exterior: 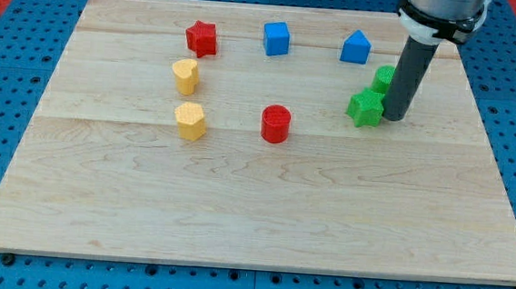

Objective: Place the red circle on top of yellow heart

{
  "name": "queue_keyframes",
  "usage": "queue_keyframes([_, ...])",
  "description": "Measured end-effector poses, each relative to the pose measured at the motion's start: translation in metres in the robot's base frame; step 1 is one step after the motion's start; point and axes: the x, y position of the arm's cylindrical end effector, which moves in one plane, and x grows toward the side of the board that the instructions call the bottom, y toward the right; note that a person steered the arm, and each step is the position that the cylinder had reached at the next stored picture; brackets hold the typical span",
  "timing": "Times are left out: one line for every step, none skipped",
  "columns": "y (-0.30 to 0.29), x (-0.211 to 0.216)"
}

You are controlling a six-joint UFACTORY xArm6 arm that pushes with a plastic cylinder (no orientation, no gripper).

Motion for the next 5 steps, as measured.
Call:
queue_keyframes([-0.001, 0.000])
queue_keyframes([-0.006, 0.004])
queue_keyframes([-0.022, 0.033])
queue_keyframes([-0.052, 0.050])
queue_keyframes([-0.091, 0.050])
